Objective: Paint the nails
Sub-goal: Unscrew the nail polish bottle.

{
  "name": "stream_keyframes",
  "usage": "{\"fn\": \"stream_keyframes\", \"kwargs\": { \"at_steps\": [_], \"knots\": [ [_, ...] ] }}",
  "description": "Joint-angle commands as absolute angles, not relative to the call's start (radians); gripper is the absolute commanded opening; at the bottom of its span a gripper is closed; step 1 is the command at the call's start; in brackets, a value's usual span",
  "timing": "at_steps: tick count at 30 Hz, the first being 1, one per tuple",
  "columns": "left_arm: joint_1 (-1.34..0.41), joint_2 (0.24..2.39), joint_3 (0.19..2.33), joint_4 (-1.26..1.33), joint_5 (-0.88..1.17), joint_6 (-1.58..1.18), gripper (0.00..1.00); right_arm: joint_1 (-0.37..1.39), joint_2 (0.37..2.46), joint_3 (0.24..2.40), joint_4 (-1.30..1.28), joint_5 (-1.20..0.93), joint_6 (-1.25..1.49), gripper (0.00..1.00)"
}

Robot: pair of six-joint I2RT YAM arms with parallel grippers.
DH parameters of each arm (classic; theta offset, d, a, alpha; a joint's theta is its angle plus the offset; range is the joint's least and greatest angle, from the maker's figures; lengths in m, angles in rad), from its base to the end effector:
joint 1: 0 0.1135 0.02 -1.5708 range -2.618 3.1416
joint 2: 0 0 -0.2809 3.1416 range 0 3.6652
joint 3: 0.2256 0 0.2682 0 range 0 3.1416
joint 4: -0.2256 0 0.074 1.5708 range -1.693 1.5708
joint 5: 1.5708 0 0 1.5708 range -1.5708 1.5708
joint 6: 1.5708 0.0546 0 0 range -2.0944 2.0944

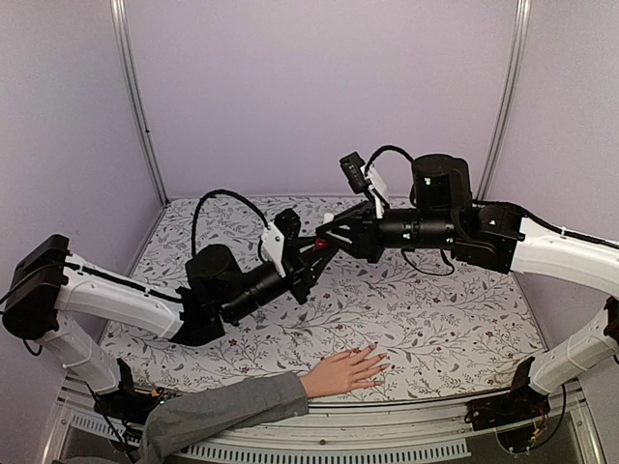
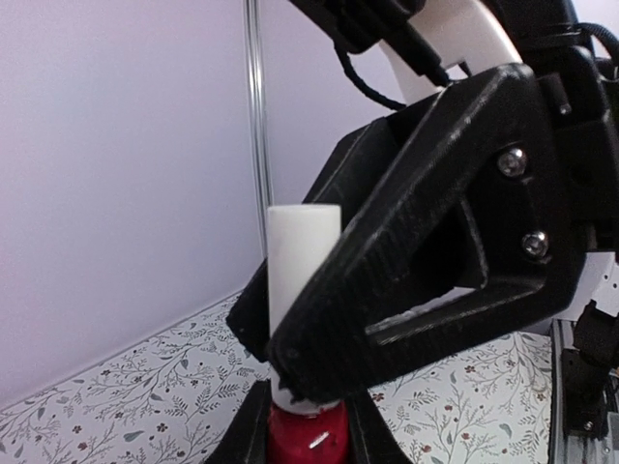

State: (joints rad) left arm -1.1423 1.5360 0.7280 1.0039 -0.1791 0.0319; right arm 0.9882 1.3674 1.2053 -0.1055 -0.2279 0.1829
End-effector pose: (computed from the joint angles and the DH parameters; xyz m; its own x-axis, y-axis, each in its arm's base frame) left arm 0.1582 -0.3230 0.2716 0.1071 -0.1589 -0.9815 0.8194 0.5731 -0.0034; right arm 0.1842 0.3020 0.3720 -0.3128 -0.1527 -0.9375 -0.8913 0.3883 0.2342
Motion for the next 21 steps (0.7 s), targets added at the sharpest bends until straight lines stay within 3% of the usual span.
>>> {"fn": "stream_keyframes", "kwargs": {
  "at_steps": [1, 4, 8, 15, 21],
  "knots": [
    [-1.156, 1.528, 0.739, 1.000, -0.192, 0.079, 0.00, 0.992, 1.382, 1.237, -0.101, -0.175, 0.237, 0.22],
    [-1.160, 1.539, 0.759, 0.969, -0.228, 0.090, 0.00, 0.992, 1.383, 1.241, -0.094, -0.178, 0.238, 0.11],
    [-1.157, 1.542, 0.759, 0.962, -0.217, 0.072, 0.00, 0.992, 1.384, 1.242, -0.081, -0.254, 0.203, 0.05],
    [-1.099, 1.516, 0.751, 0.923, 0.322, 0.065, 0.00, 0.992, 1.381, 1.266, -0.098, -0.471, 0.020, 0.00],
    [-1.093, 1.512, 0.780, 0.895, 0.543, 0.052, 0.00, 0.992, 1.385, 1.298, -0.161, -0.634, -0.107, 0.00]
  ]
}}
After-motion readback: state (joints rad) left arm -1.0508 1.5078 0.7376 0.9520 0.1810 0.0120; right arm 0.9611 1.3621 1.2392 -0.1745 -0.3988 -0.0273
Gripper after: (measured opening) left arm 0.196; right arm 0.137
